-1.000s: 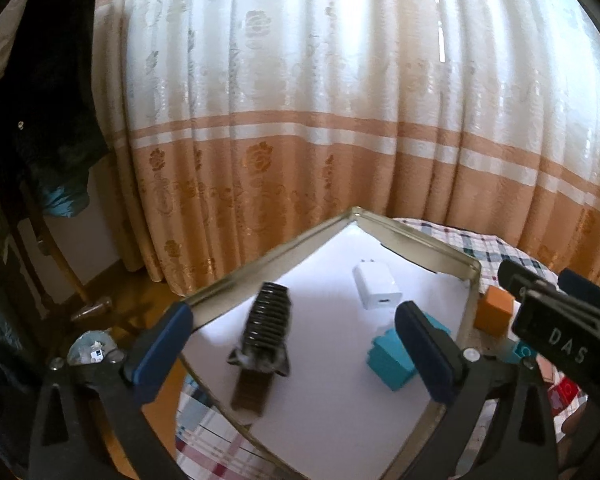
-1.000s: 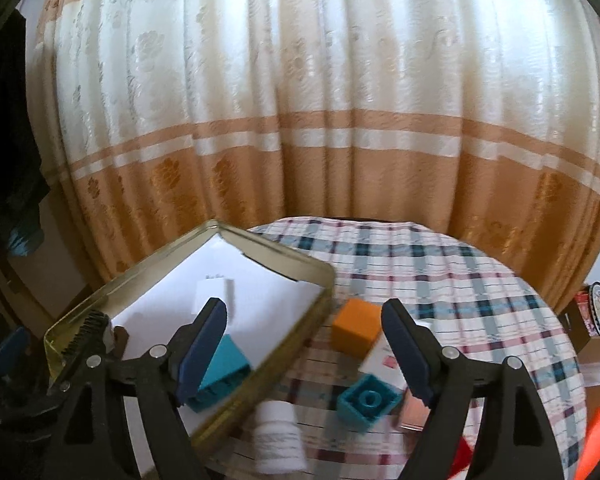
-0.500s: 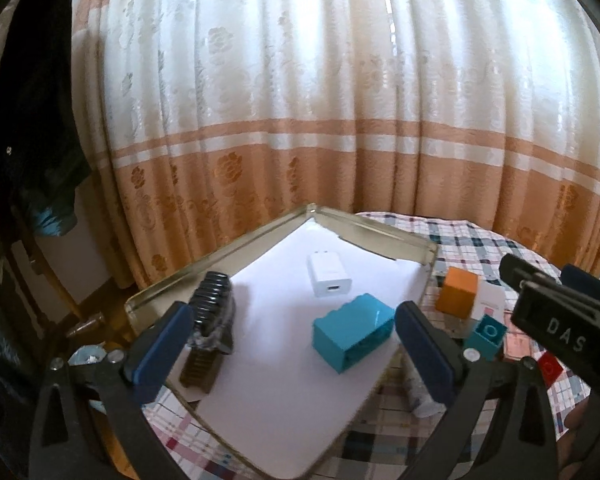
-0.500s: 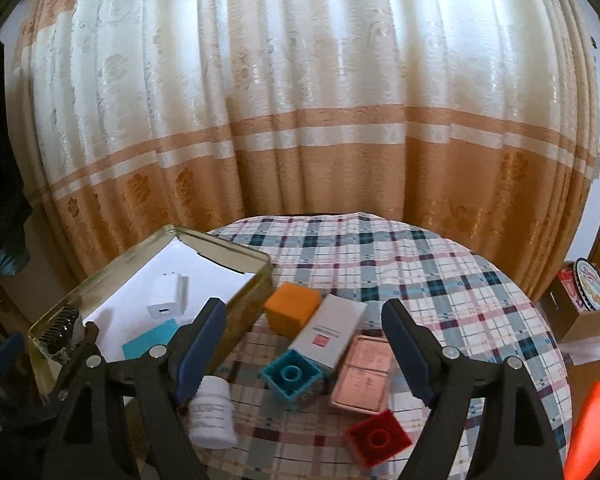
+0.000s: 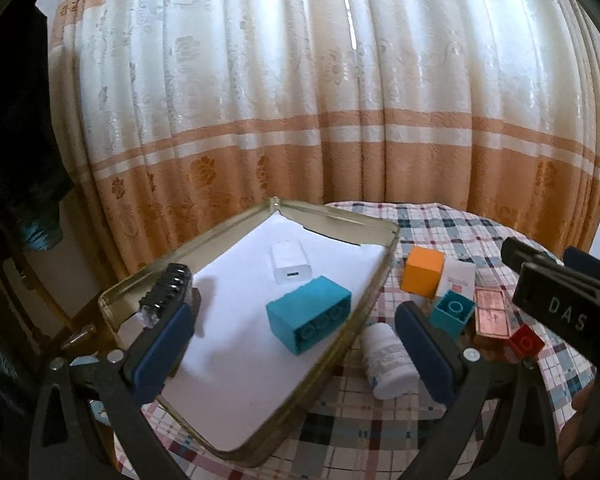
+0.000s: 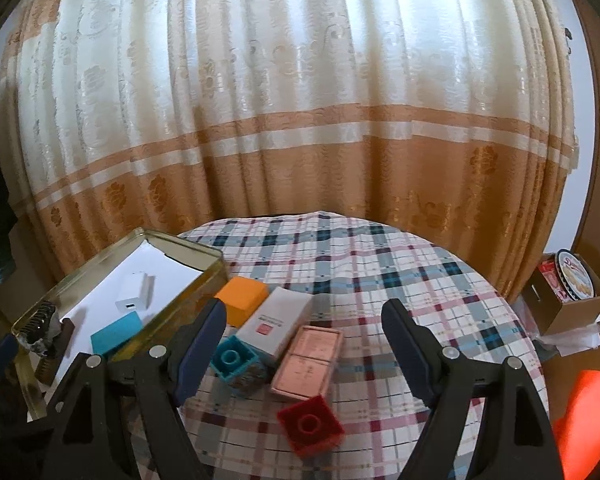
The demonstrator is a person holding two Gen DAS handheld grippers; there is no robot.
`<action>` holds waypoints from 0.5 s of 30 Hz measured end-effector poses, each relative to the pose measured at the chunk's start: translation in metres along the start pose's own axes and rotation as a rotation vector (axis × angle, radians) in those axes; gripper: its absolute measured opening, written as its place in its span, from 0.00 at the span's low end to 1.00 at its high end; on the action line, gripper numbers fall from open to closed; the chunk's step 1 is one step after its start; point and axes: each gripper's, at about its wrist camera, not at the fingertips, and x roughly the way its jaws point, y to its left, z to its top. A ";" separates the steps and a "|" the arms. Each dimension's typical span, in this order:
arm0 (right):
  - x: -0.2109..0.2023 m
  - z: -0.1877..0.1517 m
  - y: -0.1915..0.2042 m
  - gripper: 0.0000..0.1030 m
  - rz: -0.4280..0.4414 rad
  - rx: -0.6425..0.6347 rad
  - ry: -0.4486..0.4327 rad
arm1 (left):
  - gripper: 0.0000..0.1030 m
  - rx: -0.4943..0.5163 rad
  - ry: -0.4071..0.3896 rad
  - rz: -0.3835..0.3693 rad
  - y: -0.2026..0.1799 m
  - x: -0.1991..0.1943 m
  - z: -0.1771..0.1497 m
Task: Organize rigid objects
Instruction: 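Move both open tools toward the objects beside the tray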
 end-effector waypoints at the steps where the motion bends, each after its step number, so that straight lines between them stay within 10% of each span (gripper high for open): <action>1: 0.000 -0.001 -0.002 0.79 -0.003 0.001 0.001 | 0.99 0.004 0.002 -0.003 -0.002 0.000 -0.001; 15: 0.000 -0.012 -0.027 0.80 -0.040 0.014 0.022 | 0.99 0.059 0.019 -0.036 -0.025 -0.006 -0.006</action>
